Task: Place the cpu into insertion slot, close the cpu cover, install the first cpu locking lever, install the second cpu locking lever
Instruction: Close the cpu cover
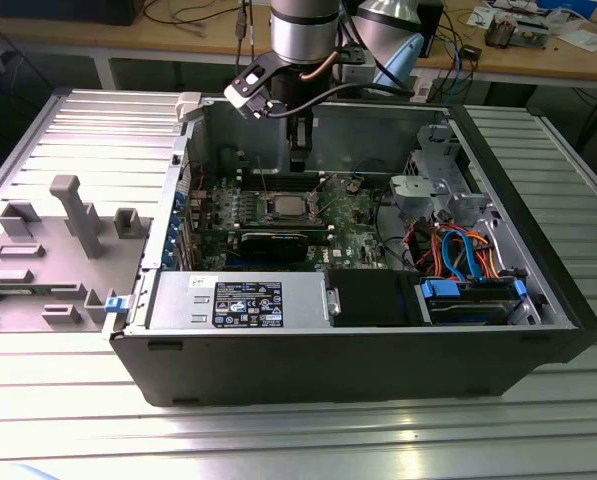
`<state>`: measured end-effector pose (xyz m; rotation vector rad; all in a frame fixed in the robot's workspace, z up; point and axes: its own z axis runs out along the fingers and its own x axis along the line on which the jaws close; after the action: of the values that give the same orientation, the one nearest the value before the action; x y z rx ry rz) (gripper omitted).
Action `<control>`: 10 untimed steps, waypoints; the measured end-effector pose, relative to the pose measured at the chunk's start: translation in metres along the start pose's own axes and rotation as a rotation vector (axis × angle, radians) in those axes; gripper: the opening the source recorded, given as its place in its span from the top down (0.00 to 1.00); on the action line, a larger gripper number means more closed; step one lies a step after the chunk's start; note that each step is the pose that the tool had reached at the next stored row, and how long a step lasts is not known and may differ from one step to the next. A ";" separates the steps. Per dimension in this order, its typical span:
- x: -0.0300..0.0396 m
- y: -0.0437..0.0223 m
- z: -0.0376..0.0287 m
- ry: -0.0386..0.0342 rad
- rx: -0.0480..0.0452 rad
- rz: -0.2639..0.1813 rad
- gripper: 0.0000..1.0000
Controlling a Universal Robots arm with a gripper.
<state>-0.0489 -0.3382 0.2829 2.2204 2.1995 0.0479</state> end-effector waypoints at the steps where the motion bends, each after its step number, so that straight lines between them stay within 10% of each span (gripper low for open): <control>1: 0.0000 0.0000 -0.0002 -0.0002 0.0002 0.000 0.89; 10: 0.0000 0.0026 -0.0002 -0.0003 0.0002 0.000 0.89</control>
<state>-0.0463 -0.3382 0.2833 2.2204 2.1995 0.0474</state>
